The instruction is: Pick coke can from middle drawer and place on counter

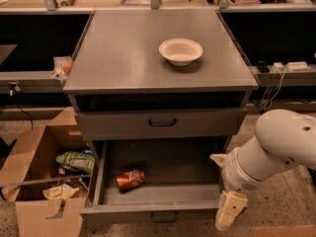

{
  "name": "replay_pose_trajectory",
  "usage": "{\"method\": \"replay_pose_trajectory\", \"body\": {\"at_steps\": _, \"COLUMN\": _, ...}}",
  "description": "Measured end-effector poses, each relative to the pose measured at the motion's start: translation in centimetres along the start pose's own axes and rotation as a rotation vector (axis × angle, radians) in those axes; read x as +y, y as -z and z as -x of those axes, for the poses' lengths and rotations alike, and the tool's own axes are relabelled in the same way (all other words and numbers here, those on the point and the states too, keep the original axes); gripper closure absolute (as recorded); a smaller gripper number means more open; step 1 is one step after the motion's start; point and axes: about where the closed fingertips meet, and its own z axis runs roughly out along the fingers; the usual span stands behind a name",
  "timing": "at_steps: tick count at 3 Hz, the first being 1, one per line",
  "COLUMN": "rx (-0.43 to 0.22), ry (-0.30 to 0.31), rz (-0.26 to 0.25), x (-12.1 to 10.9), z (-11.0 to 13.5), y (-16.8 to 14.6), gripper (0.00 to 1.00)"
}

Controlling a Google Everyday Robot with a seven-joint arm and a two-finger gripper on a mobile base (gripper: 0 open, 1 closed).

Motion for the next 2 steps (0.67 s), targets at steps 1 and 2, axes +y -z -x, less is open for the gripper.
{"method": "replay_pose_trajectory", "body": {"at_steps": 1, "rx": -0.011, "ry": 0.007, "rz": -0.006, "x": -0.7, "z": 0.7, "y": -1.4, "gripper": 0.0}}
{"method": "replay_pose_trajectory", "body": {"at_steps": 2, "rx": -0.06, "ry": 0.049, "rz": -0.006, "x": -2.7, "z": 4.7, "y": -5.4, "gripper": 0.0}}
